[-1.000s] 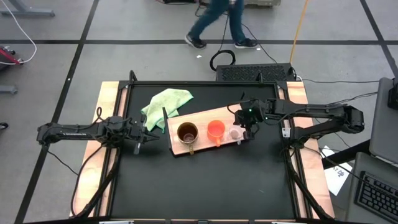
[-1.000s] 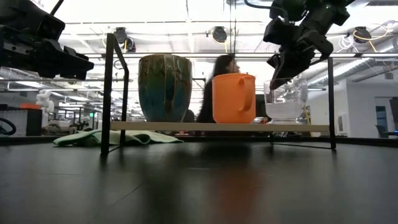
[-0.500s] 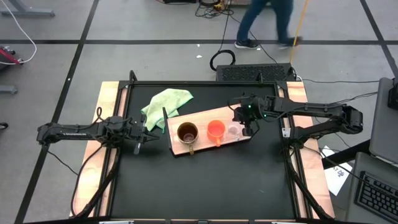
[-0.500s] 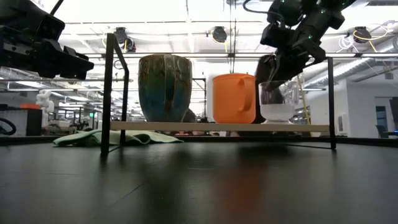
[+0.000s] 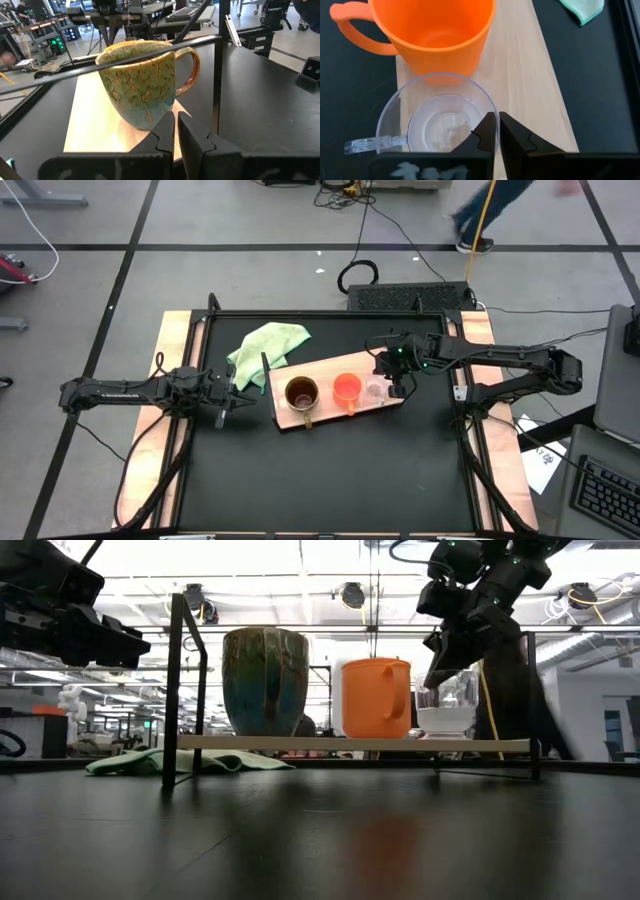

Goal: Stack small to large cups/mugs on shelf
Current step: Put the transparent mug on the shelf, then return to Home Position

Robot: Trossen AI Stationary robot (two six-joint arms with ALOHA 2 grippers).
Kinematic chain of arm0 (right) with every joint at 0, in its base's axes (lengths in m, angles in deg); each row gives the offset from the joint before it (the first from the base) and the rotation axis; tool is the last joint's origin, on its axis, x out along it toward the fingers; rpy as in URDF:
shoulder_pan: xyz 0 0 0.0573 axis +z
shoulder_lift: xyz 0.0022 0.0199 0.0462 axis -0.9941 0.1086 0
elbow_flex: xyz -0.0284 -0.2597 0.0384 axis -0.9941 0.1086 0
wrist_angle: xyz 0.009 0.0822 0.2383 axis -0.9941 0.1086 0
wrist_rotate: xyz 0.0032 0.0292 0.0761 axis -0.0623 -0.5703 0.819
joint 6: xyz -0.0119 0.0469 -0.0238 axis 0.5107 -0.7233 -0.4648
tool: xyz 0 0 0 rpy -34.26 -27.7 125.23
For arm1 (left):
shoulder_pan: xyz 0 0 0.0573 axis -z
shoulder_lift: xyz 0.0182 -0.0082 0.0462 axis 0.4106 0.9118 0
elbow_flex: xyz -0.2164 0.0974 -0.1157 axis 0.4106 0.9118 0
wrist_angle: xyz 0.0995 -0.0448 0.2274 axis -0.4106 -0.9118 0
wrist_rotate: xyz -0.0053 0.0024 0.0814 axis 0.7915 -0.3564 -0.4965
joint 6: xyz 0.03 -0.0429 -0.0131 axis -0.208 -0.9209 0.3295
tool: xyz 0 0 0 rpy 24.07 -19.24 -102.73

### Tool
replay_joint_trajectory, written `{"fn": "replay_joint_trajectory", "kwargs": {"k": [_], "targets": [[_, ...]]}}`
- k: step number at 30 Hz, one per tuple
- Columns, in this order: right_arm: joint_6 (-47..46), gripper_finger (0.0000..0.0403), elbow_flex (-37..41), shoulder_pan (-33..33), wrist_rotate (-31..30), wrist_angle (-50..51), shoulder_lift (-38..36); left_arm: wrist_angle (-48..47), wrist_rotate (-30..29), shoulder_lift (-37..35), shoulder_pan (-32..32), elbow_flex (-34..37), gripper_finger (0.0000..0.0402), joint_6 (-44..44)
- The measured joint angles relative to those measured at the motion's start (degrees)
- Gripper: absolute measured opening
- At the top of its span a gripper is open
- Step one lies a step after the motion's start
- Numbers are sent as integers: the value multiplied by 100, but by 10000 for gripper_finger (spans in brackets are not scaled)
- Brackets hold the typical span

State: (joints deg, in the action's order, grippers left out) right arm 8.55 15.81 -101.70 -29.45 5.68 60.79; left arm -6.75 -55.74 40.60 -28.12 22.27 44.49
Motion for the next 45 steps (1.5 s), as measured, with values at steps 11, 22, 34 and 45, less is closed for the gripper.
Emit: {"fn": "replay_joint_trajectory", "kwargs": {"k": [11, 22, 34, 45], "targets": [[-1, 48, 2, 0, -11, -100, -3, -77, 0, -2, 2, 0, 26, -2], [-10, 69, 2, 1, -24, -137, -123, -54, 0, 0, 2, 0, 26, -4], [-183, 62, -57, 192, -36, -124, -1327, 152, -251, -1, 0, -1, 8, 228], [-1013, 3, 98, 428, -35, 545, -2857, 168, -850, -11, 0, 0, 2, 597]]}}
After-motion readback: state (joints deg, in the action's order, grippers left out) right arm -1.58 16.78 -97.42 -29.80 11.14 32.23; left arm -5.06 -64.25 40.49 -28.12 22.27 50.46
